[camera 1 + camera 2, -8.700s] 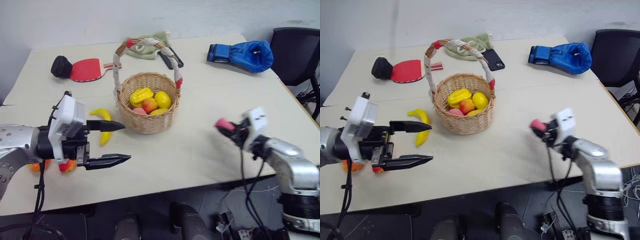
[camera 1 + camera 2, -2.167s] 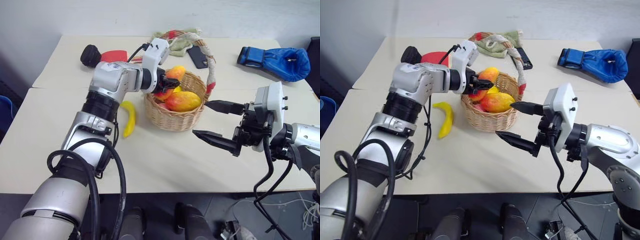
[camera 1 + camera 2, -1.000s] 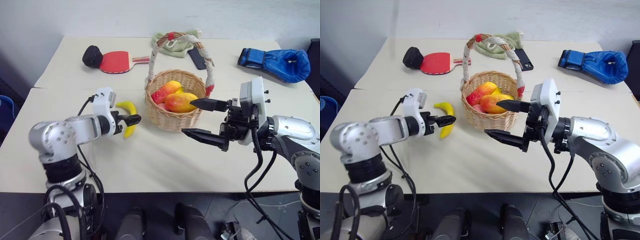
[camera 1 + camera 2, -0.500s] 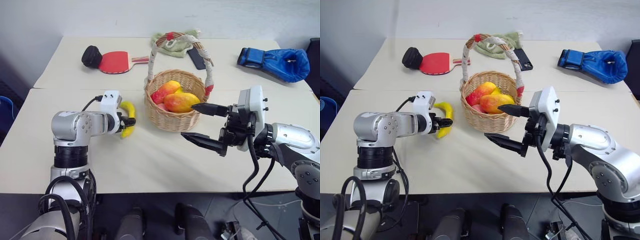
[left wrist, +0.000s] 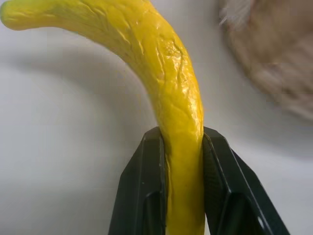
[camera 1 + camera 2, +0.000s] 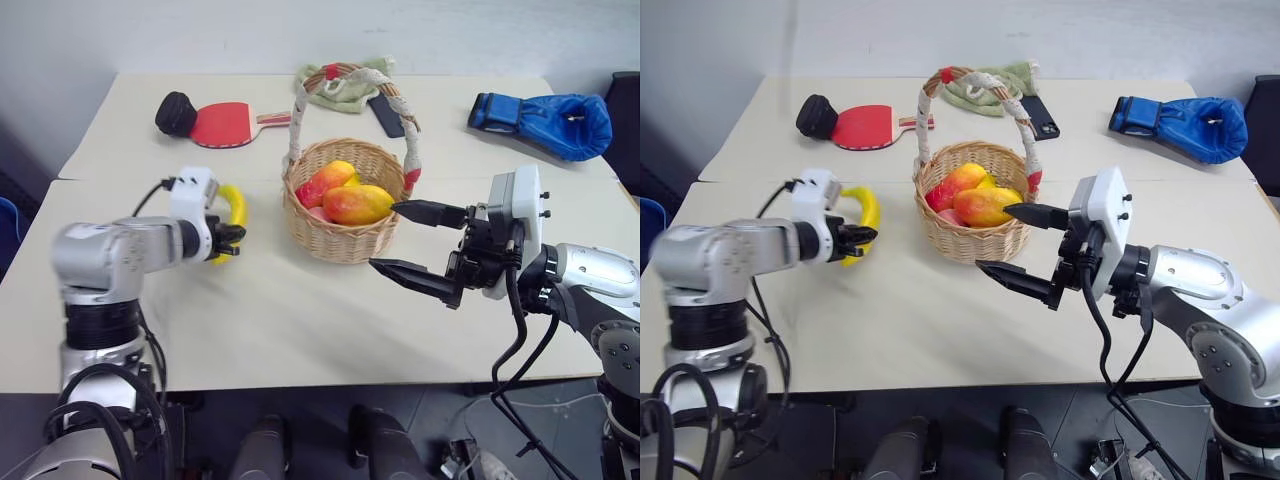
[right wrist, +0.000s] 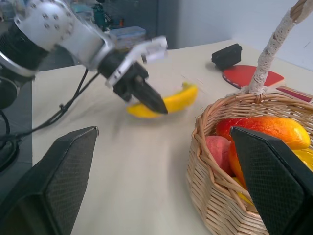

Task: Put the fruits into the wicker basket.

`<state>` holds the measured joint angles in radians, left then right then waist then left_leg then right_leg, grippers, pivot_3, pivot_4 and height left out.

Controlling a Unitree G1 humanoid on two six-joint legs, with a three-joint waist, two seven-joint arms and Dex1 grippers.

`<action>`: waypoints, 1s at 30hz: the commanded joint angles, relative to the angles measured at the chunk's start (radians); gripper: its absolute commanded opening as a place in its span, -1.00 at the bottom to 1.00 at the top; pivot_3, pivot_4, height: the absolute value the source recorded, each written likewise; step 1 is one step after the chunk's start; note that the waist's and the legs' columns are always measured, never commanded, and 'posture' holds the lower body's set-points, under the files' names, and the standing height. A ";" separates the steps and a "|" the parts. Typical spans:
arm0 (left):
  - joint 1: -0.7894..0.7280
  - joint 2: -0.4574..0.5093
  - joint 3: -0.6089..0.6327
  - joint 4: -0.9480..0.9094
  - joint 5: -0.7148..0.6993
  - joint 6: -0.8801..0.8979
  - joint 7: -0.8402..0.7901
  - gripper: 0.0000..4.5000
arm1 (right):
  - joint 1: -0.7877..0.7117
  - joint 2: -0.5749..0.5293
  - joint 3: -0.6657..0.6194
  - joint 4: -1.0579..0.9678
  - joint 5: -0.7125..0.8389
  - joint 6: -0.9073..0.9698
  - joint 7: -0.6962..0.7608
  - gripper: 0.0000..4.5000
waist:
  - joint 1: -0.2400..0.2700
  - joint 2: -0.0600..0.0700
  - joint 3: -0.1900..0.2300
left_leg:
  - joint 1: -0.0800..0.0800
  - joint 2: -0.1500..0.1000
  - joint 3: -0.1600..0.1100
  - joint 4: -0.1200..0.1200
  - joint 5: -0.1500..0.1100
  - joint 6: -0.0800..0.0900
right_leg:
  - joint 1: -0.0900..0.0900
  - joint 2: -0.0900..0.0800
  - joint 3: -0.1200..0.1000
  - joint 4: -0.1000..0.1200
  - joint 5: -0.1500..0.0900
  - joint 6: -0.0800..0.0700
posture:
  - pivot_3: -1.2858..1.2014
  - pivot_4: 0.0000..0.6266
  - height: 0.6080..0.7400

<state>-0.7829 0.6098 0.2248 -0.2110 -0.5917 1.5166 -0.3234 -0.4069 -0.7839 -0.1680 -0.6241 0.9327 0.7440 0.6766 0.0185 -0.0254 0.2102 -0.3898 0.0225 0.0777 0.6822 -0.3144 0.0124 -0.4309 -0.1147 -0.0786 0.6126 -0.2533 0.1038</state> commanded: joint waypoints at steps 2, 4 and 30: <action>-0.099 0.209 -0.008 -0.151 -0.210 -0.014 -0.313 -0.74 | 0.004 -0.023 -0.043 -0.029 0.014 -0.011 0.009 1.00 | 0.002 0.000 0.000 | 0.000 0.000 0.000 0.000 0.000 0.000 | 0.000 0.000 0.000 -0.001 0.000 0.000 | 0.03 -0.52 1.00; -0.148 0.245 -0.103 -0.131 -0.193 -0.084 -0.373 -0.74 | 0.006 -0.024 -0.043 -0.029 0.011 -0.013 0.010 1.00 | 0.005 0.001 0.000 | 0.000 0.000 0.000 0.000 0.000 0.000 | 0.000 0.000 0.000 -0.001 0.000 0.000 | 0.03 -0.52 1.00; -0.557 -0.182 -0.396 0.700 0.255 -0.691 -0.542 0.32 | 0.026 0.020 -0.056 -0.023 -0.058 -0.010 -0.194 1.00 | 0.003 0.001 0.000 | -0.002 -0.006 0.015 0.001 -0.002 0.008 | -0.002 -0.001 0.001 -0.005 0.001 0.002 | 0.03 -0.52 1.00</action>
<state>-1.3511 0.3961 -0.2535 0.5834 -0.2834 0.7843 -0.8442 -0.3688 -0.7725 -0.2022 -0.6526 0.8961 0.7441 0.5246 0.0211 -0.0249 0.2100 -0.3918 0.0170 0.0923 0.6828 -0.3167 0.0202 -0.4338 -0.1160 -0.0774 0.6085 -0.2520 0.1063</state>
